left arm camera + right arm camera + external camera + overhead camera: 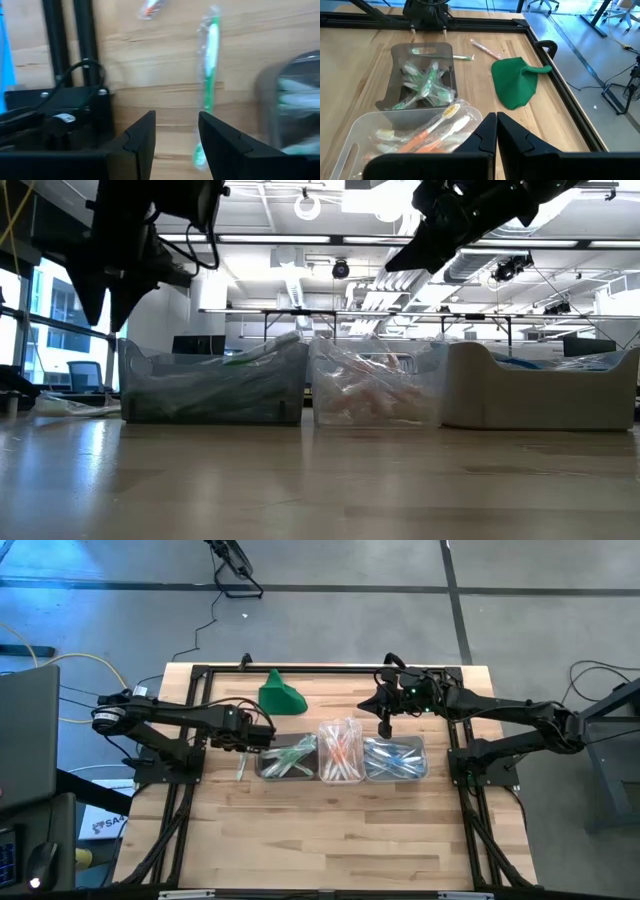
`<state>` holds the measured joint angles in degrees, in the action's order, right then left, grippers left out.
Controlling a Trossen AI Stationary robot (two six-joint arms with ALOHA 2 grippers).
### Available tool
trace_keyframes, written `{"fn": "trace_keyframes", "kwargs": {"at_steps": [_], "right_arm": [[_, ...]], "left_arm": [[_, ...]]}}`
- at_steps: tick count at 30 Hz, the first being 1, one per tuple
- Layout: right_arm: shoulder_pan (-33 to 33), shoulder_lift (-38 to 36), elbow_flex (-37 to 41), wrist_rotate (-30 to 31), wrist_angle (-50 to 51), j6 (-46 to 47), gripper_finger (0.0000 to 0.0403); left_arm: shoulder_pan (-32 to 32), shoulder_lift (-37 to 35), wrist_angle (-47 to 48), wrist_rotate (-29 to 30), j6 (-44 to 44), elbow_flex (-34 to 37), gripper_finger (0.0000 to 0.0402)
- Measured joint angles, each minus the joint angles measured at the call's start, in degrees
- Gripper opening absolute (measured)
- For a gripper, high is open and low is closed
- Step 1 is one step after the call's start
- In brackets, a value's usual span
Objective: Pick & Place Toothbrushes
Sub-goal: Put the green toothbrush into the black bin
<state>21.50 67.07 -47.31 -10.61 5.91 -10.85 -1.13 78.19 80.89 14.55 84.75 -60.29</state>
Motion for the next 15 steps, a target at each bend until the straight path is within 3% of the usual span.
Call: {"fn": "trace_keyframes", "kwargs": {"at_steps": [15], "right_arm": [[0.0,0.0,0.0,0.01,-0.09,0.0,0.0004]], "left_arm": [[0.0,0.0,-3.75,0.82,-0.87,0.0,0.0142]]}}
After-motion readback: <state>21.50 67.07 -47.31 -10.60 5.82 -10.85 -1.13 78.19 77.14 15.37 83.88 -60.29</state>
